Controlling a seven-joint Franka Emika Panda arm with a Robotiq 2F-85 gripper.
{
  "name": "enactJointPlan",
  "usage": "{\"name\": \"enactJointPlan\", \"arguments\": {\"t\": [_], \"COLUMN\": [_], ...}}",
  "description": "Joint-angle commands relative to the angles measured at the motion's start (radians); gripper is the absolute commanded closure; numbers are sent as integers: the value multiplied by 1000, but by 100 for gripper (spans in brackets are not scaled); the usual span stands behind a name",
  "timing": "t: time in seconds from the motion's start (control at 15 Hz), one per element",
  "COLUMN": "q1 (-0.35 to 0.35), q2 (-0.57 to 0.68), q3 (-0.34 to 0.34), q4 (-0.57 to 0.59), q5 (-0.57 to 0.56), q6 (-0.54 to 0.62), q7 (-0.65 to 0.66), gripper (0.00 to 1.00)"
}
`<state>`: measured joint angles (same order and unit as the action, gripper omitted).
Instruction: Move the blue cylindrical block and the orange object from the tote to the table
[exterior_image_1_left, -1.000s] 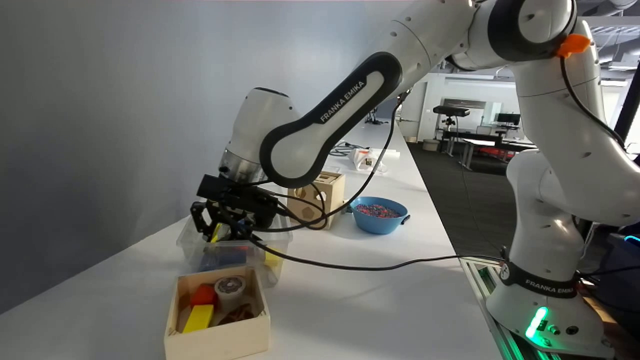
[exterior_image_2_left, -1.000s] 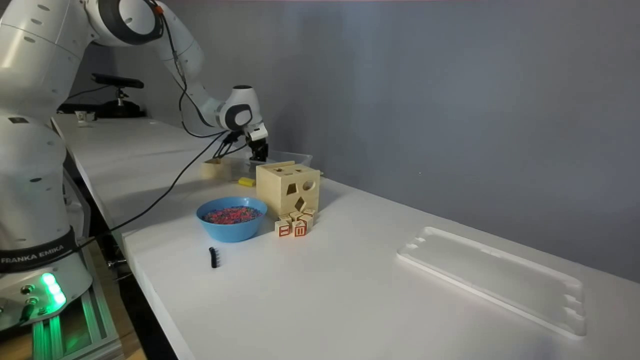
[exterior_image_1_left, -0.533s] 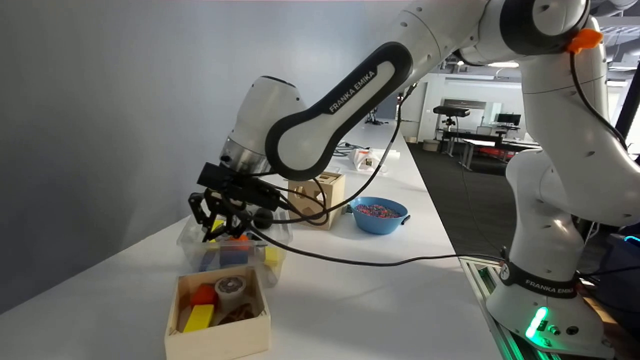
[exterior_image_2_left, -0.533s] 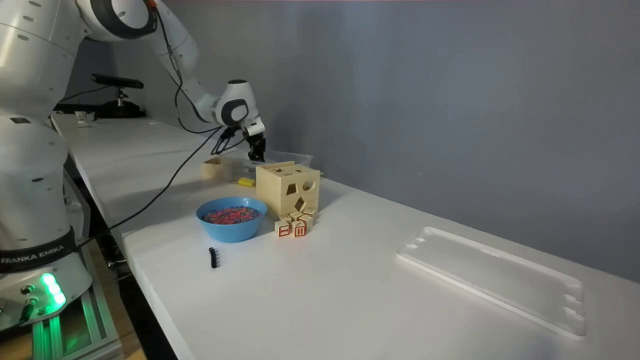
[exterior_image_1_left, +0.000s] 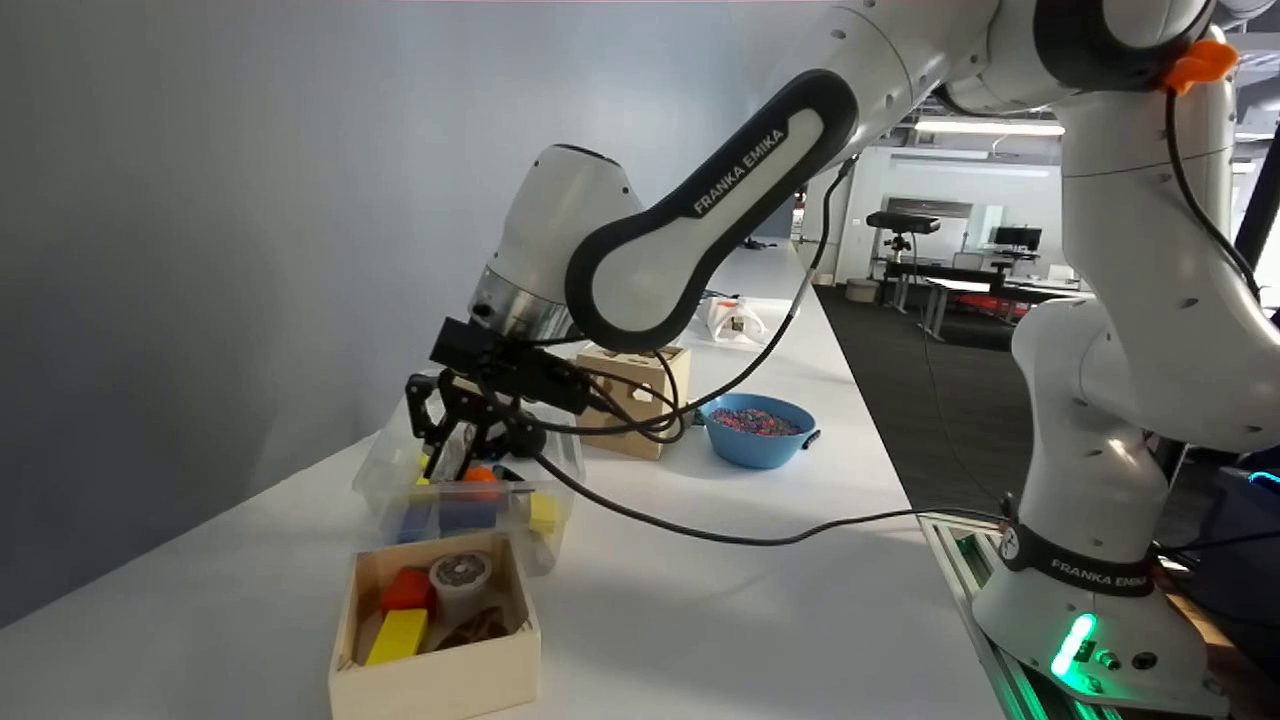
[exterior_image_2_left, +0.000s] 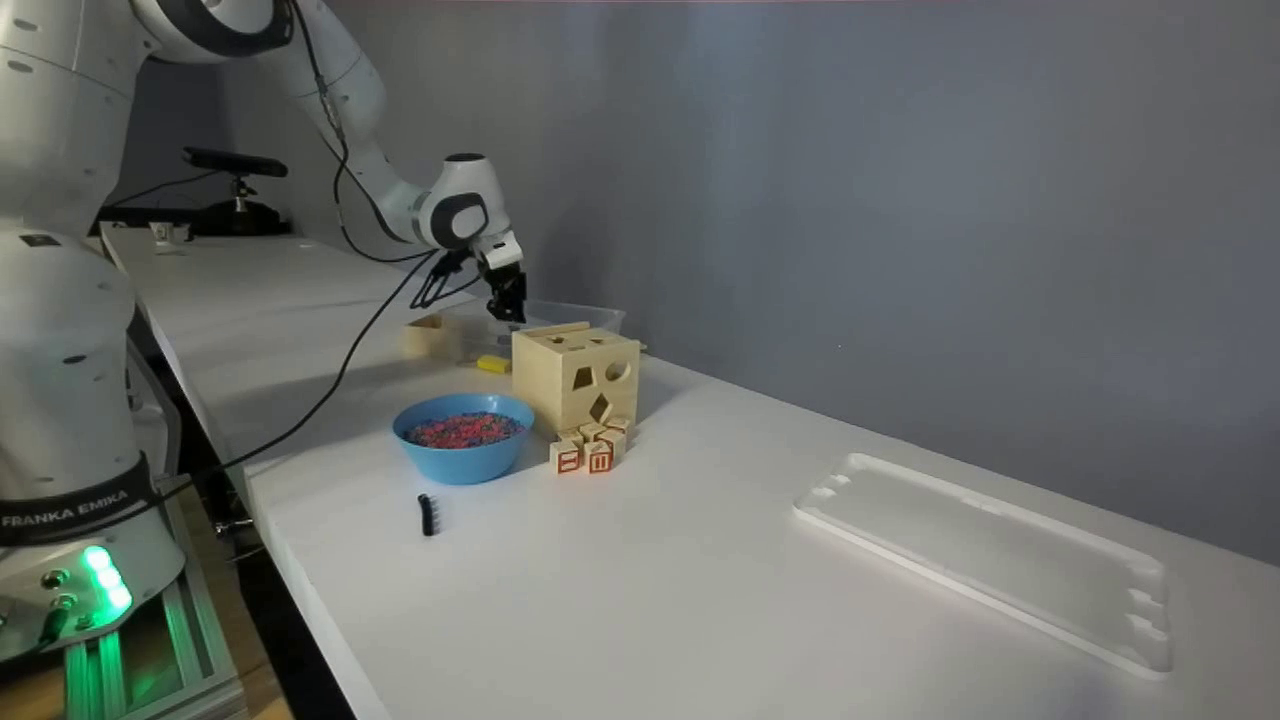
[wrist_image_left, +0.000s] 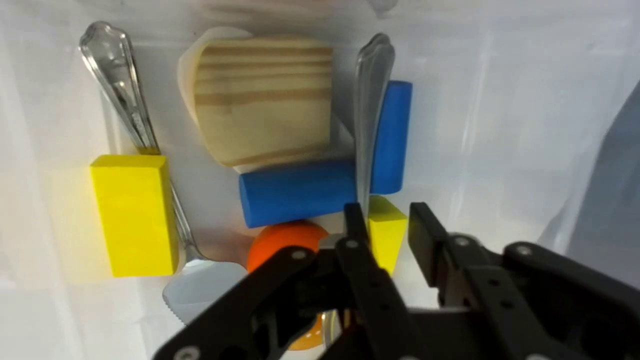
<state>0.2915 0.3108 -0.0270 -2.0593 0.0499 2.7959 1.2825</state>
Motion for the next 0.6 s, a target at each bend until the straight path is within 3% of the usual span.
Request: {"name": "enactJointPlan", "arguments": {"t": [0.0,0.33,0.53], "q1": [-2,16,24], "q2": [49,91,116], "q3": [-15,-25,-28], "q4": [9,39,68], "q5": [-29,-20,-17], "q6": [37,70,77], "q7": [20,22,21], "gripper": [38,3,0]}}
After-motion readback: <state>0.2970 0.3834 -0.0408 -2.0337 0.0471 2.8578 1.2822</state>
